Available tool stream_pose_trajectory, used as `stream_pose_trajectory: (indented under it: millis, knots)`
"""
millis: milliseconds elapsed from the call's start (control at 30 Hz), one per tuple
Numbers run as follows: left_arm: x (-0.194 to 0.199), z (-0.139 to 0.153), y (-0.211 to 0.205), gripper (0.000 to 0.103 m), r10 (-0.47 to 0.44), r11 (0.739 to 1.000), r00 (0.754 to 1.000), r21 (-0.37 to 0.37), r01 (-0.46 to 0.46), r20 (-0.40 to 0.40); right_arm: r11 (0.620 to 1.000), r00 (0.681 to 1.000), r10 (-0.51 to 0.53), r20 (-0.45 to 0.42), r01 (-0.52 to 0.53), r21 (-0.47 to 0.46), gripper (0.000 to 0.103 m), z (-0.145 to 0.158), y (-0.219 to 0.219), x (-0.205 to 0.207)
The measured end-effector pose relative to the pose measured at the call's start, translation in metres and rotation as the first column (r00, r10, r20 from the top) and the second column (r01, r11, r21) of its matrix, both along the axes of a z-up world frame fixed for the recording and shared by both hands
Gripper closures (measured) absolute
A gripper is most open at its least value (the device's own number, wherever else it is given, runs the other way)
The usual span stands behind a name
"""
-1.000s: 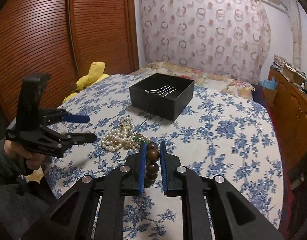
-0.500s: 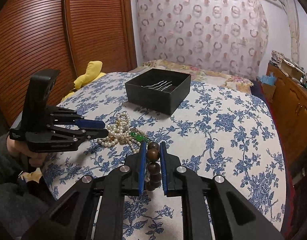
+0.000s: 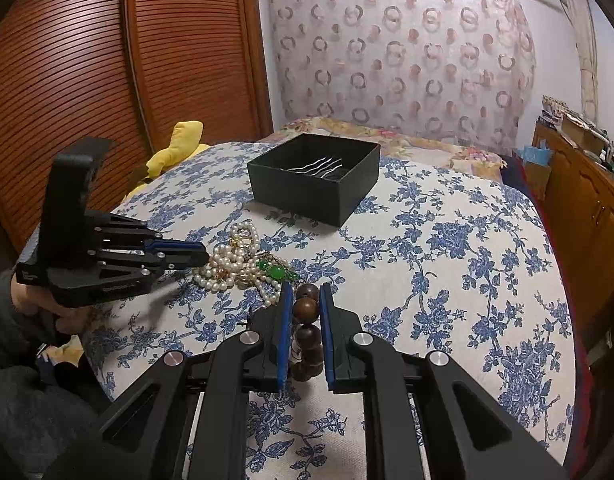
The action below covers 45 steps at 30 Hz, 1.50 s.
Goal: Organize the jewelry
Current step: 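Grasp the pearl necklace with the left gripper while the right gripper holds the beads, then lift the pearl necklace with the left gripper while the right gripper carries the beads over the box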
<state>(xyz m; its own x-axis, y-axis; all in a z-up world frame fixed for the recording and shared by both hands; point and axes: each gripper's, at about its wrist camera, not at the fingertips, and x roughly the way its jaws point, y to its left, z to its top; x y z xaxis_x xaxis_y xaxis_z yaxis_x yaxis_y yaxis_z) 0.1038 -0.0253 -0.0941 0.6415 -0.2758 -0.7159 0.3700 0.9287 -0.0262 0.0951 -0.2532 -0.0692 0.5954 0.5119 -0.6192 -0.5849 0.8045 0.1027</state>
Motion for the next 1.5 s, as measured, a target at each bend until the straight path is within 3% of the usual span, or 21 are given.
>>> stream_pose_trajectory:
  millis: [533, 933, 1500]
  knots:
    - [-0.016, 0.087, 0.017, 0.097, 0.019, 0.993, 0.984, -0.116, 0.002, 0.175, 0.999, 0.996, 0.042, 0.080, -0.042, 0.010, 0.088, 0.037, 0.015, 0.000]
    - [-0.006, 0.137, 0.028, 0.097, 0.052, 0.994, 0.962, -0.109, -0.023, 0.268, 0.998, 0.987, 0.060, 0.147, -0.063, 0.020, 0.088, 0.066, 0.027, 0.004]
    - [0.016, 0.189, 0.016, 0.097, 0.035, 0.994, 0.945, -0.112, 0.002, 0.326, 0.997, 0.976, 0.064, 0.210, -0.073, 0.035, 0.088, 0.099, 0.037, 0.020]
